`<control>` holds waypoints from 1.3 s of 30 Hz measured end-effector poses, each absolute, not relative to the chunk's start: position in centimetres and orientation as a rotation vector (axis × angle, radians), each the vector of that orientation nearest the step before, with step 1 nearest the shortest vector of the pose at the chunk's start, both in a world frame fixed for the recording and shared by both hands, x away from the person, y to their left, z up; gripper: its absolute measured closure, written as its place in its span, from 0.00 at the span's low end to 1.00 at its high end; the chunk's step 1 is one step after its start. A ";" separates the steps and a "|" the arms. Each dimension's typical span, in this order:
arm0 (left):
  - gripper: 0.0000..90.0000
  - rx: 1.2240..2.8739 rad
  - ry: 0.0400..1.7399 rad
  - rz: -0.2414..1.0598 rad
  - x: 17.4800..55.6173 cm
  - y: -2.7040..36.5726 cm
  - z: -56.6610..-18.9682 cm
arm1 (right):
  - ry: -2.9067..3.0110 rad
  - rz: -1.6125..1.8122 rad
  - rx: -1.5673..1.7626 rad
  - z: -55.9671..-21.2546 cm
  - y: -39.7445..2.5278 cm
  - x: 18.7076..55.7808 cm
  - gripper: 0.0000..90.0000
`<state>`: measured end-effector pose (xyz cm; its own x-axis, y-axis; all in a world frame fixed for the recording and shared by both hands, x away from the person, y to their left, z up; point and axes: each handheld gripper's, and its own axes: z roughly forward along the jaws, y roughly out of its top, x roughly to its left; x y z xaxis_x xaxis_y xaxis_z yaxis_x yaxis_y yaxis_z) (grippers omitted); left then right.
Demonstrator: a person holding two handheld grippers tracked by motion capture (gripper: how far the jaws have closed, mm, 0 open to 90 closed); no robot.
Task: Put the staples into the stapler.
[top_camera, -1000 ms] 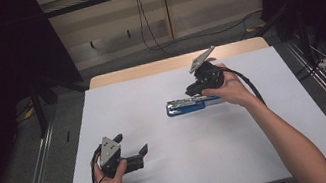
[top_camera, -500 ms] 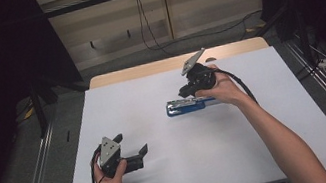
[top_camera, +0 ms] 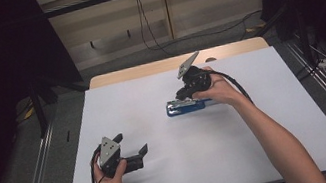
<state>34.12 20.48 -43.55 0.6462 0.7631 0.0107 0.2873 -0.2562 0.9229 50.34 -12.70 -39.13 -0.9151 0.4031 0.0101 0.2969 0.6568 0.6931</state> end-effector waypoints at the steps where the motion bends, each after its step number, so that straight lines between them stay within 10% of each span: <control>1: 0.04 1.826 0.840 0.573 34.1 20.5 -43.6 | 2.730 1.103 0.577 -39.3 -12.6 50.4 0.88; 39: 0.04 1.830 0.835 0.567 34.1 20.4 -43.6 | 2.770 1.028 0.425 -41.2 -9.9 51.8 0.88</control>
